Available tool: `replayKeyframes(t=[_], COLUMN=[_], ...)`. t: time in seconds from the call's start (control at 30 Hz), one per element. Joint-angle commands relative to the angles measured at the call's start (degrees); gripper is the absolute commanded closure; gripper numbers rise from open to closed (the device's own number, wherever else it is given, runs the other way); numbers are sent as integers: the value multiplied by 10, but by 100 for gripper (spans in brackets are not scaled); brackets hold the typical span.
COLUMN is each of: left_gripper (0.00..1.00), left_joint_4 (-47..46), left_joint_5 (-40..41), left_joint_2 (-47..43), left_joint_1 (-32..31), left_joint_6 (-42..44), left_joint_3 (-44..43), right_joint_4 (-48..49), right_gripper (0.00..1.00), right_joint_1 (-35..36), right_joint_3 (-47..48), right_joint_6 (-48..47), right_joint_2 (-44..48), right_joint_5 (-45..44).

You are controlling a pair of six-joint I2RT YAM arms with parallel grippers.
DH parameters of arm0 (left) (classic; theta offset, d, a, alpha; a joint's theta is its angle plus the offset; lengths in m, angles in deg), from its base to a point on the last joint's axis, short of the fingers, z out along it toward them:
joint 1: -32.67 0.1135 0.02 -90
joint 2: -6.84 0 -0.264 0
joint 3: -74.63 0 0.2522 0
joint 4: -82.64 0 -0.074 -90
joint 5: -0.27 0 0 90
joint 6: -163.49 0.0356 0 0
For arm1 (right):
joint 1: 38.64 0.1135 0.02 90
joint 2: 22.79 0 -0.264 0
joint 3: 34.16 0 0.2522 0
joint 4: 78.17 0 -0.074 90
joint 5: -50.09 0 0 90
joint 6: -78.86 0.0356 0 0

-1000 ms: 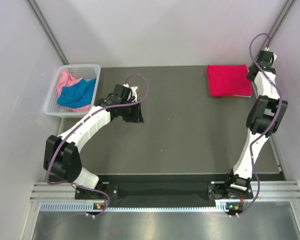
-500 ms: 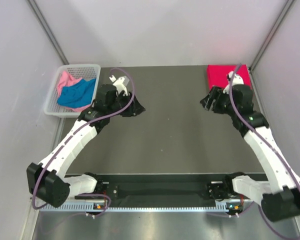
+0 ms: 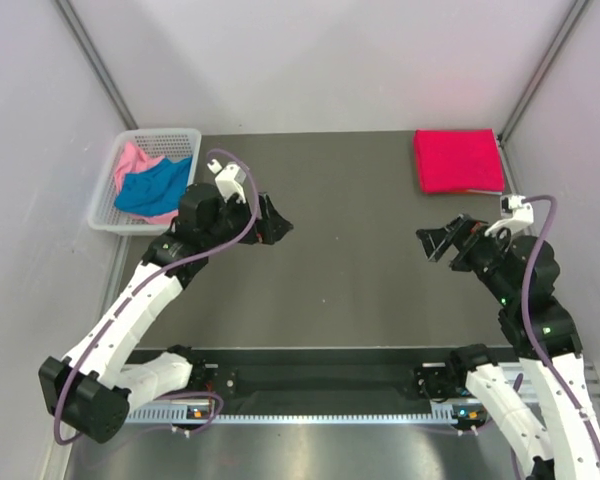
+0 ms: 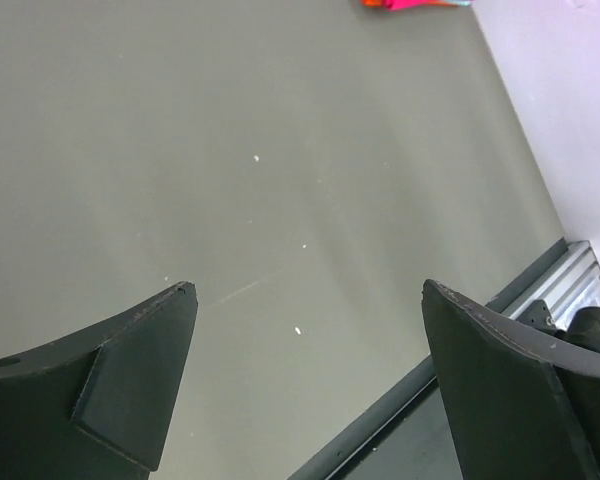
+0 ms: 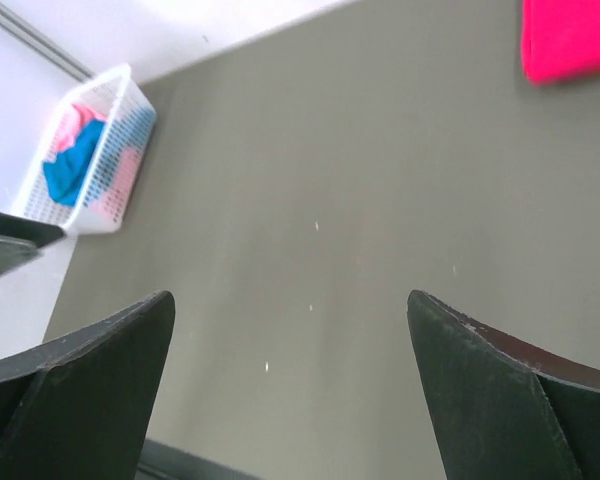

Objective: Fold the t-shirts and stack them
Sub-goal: Reset both grippers

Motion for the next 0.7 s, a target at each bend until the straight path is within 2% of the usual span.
replayKeyframes(t=[0.0,0.17,0.43,0.67], left_gripper=[1,1,1,1], left_joint_4=[-56,-56,-63,-65], left_joint_5=[-16,8,-5,-15], left_joint_2=[-31,-57,-73,-73], left_joint_1=[3,3,3,3], left_joint_6=[17,26,26,26], left_joint_3=[3,13,22,22], right_joint_4=[-34,-4,-3,7], right_gripper=[0,0,0,0], right_joint_1=[4,4,4,3], right_joint_3=[-10,-14,20,5], right_joint_6=[31,41,33,32], right_joint_2=[-15,-20,-48,-42], right_joint_5=[-4,31,38,39])
